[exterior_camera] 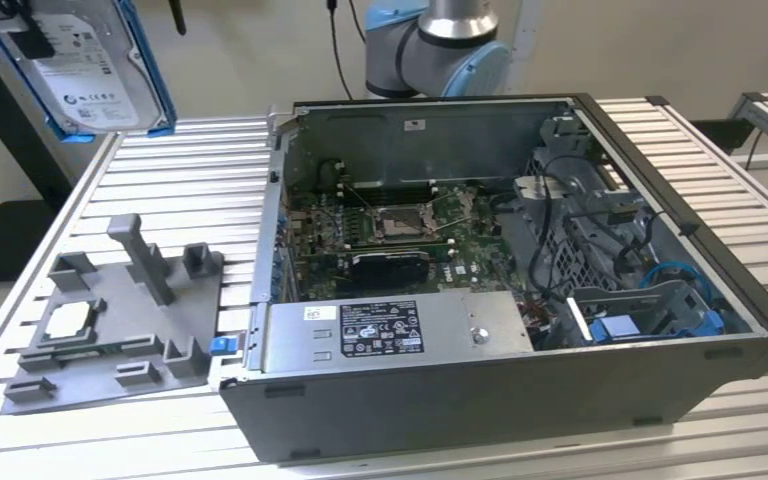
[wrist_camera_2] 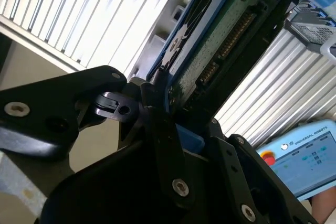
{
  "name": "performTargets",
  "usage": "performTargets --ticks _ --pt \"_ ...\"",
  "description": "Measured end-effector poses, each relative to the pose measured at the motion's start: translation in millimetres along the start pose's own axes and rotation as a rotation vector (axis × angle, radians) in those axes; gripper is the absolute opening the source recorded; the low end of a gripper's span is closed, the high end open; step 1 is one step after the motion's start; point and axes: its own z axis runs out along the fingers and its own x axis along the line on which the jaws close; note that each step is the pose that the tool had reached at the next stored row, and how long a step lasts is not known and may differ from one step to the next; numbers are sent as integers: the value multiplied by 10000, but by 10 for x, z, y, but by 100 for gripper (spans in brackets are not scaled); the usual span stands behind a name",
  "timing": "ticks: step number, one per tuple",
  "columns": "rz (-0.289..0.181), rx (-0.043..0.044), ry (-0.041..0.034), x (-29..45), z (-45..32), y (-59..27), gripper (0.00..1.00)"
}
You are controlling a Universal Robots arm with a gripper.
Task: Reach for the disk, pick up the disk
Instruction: 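Pick up the disk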
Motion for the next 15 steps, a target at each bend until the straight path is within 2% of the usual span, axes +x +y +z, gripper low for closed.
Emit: performTargets --ticks 7,15 --pt "0 -1 0 9 12 -199 0" --pt "0 -1 0 17 23 -382 0"
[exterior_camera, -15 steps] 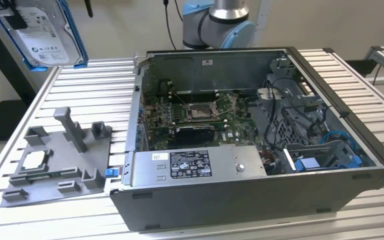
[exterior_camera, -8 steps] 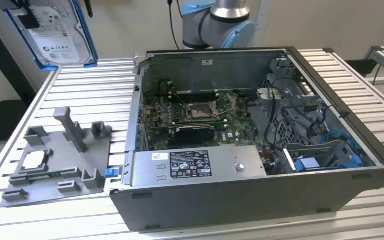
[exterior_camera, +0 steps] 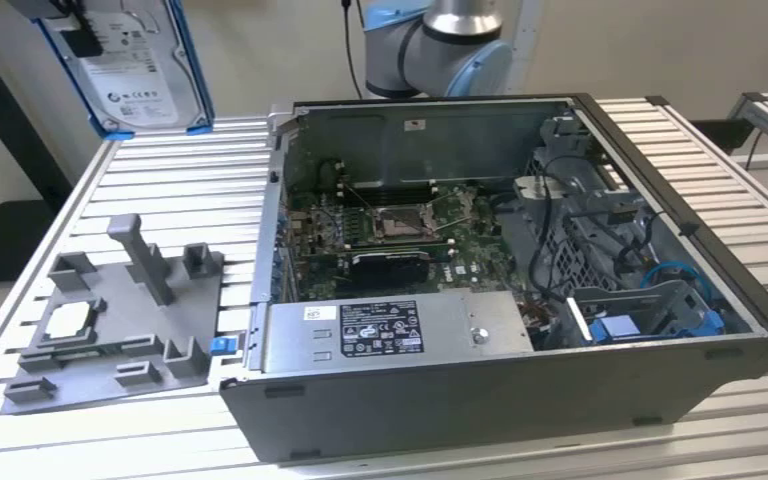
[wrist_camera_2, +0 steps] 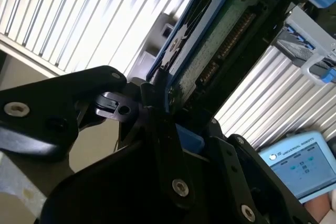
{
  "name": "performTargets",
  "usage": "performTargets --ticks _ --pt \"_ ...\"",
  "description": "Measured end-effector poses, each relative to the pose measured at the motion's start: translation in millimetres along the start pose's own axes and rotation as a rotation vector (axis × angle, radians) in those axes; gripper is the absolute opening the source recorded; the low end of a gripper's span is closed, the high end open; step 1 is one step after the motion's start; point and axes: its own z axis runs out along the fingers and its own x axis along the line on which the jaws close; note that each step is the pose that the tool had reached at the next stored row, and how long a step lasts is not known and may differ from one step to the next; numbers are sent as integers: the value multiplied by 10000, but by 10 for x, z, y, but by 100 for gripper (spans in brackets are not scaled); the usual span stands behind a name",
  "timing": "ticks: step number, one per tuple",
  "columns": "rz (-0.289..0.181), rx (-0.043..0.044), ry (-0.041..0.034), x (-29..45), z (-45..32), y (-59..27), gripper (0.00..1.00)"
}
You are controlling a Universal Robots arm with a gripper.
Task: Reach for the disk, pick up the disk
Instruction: 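Pick up the disk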
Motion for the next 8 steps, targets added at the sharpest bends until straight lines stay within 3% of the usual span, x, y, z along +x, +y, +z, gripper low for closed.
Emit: performTargets --ticks 8 --pt "0 0 0 8 11 -182 0"
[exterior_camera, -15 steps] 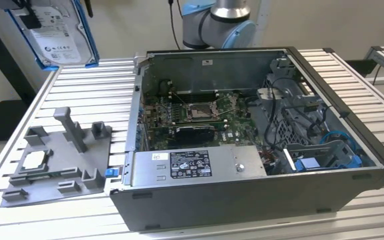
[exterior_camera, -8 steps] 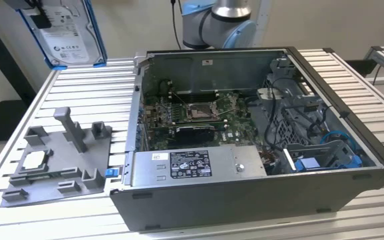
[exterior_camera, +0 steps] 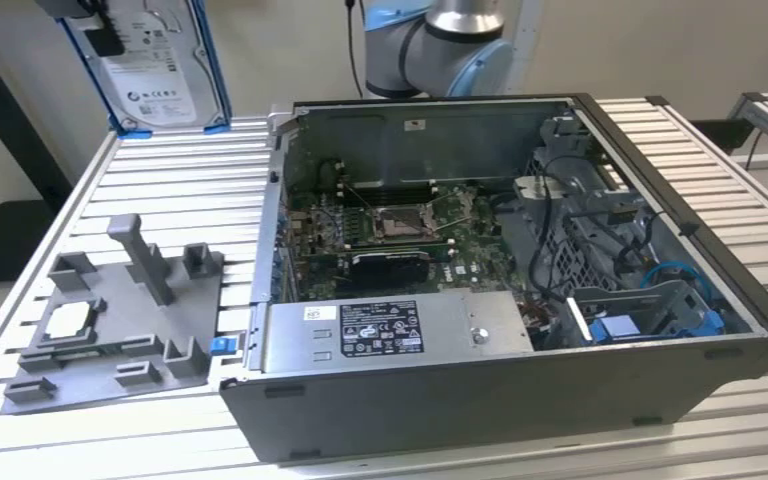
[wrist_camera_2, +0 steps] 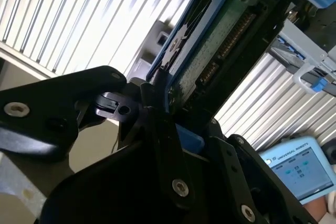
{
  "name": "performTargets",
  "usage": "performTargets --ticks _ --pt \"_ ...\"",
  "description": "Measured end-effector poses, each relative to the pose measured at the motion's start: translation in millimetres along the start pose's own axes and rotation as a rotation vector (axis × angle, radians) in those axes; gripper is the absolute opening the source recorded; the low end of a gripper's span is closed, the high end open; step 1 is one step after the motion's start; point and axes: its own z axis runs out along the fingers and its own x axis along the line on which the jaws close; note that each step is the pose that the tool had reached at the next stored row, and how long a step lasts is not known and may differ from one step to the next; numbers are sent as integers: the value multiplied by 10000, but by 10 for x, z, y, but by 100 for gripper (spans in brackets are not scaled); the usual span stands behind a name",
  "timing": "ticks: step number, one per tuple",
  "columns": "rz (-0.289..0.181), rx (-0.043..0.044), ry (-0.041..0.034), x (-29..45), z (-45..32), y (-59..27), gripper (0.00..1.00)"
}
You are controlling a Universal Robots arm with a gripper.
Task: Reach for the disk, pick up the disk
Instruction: 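Pick up the disk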
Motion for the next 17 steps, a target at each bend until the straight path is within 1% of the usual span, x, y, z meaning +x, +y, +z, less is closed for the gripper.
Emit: performTargets --ticks 17 --pt "0 1 0 18 25 -402 0"
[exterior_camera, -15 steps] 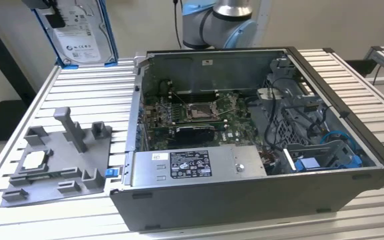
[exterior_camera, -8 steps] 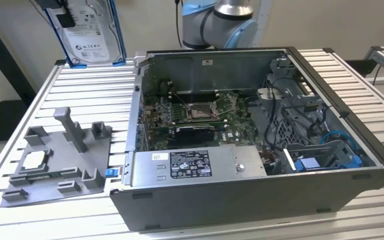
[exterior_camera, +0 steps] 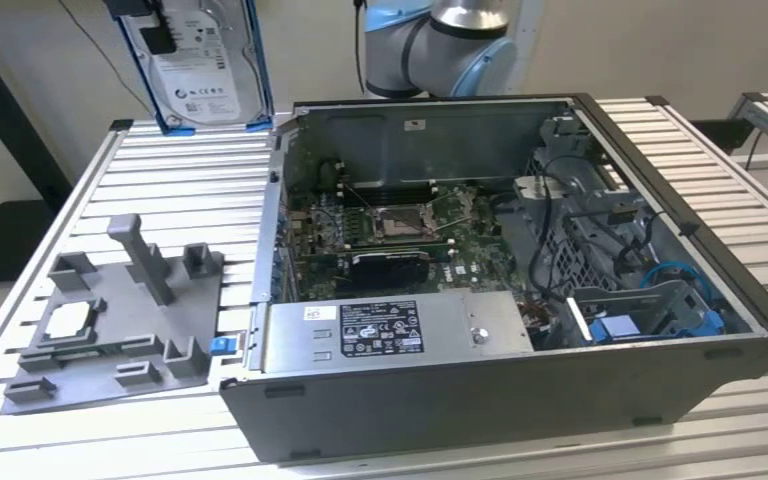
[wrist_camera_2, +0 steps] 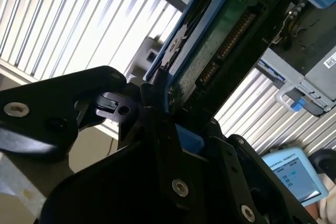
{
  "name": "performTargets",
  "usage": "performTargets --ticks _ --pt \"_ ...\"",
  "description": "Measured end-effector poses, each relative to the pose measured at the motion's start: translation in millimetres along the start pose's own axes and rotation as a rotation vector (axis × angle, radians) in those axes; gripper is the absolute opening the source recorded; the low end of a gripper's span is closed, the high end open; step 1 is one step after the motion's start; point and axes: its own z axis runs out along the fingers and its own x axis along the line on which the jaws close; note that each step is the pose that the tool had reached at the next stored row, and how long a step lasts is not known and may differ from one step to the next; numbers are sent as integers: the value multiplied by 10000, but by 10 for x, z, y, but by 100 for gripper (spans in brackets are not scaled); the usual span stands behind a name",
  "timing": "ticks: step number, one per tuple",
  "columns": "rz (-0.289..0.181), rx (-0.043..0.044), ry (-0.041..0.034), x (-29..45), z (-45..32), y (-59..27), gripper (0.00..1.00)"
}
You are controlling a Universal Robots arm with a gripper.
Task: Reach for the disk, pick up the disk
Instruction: 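Pick up the disk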
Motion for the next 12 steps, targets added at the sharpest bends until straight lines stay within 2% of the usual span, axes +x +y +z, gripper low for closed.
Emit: performTargets --ticks 12 --pt "0 -1 0 12 15 -262 0"
